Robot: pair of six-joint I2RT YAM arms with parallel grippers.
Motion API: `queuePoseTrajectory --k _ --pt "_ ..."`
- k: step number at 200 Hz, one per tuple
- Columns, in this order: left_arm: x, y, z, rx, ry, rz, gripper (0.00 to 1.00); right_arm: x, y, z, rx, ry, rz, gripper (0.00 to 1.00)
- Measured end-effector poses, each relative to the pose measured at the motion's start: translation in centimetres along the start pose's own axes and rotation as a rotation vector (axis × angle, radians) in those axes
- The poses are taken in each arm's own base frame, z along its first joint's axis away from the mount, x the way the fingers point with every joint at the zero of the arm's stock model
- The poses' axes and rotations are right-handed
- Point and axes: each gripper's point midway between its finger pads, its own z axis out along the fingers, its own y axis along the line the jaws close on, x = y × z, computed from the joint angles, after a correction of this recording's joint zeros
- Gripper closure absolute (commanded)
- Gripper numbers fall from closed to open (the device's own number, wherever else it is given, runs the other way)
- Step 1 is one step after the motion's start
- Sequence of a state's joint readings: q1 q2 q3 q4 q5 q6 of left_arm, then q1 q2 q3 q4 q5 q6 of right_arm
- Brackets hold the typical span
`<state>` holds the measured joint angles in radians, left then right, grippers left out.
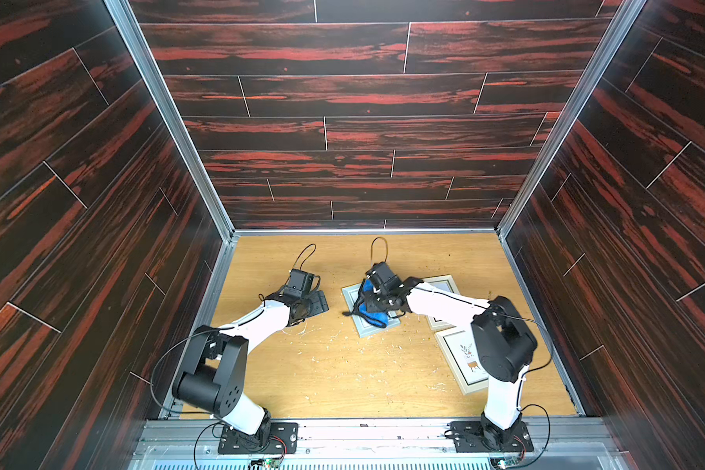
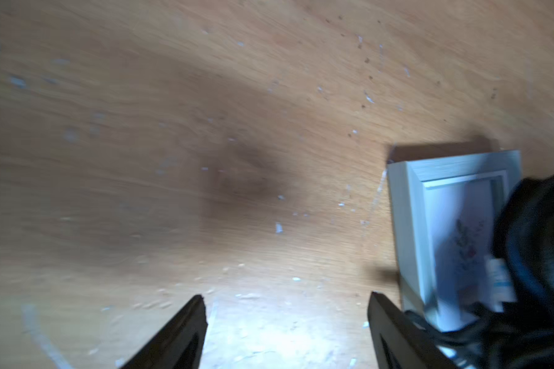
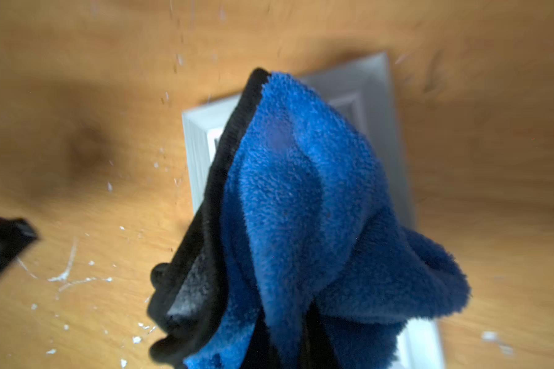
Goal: Wipe the picture frame with a cloth
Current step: Move the picture frame to the center of the board.
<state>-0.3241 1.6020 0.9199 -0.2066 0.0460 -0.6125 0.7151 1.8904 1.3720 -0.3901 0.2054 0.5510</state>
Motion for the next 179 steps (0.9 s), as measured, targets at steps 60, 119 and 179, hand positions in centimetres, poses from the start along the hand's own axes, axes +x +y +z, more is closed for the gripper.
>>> queuePoseTrajectory --k 60,119,179 --pt "1.7 -5.3 2.9 0.087 0.071 0.059 0.25 -0.9 -5.4 1.6 0.058 -0.005 0.046 1.0" --pt "2.3 -5.6 5.3 0.075 0.117 0.056 0.34 3.1 -4.9 2.3 0.004 0.041 0.029 1.0" --pt "1.6 -6.0 6.4 0.067 0.113 0.069 0.45 8.8 0.9 0.4 -0.101 0.135 -0.066 1.0"
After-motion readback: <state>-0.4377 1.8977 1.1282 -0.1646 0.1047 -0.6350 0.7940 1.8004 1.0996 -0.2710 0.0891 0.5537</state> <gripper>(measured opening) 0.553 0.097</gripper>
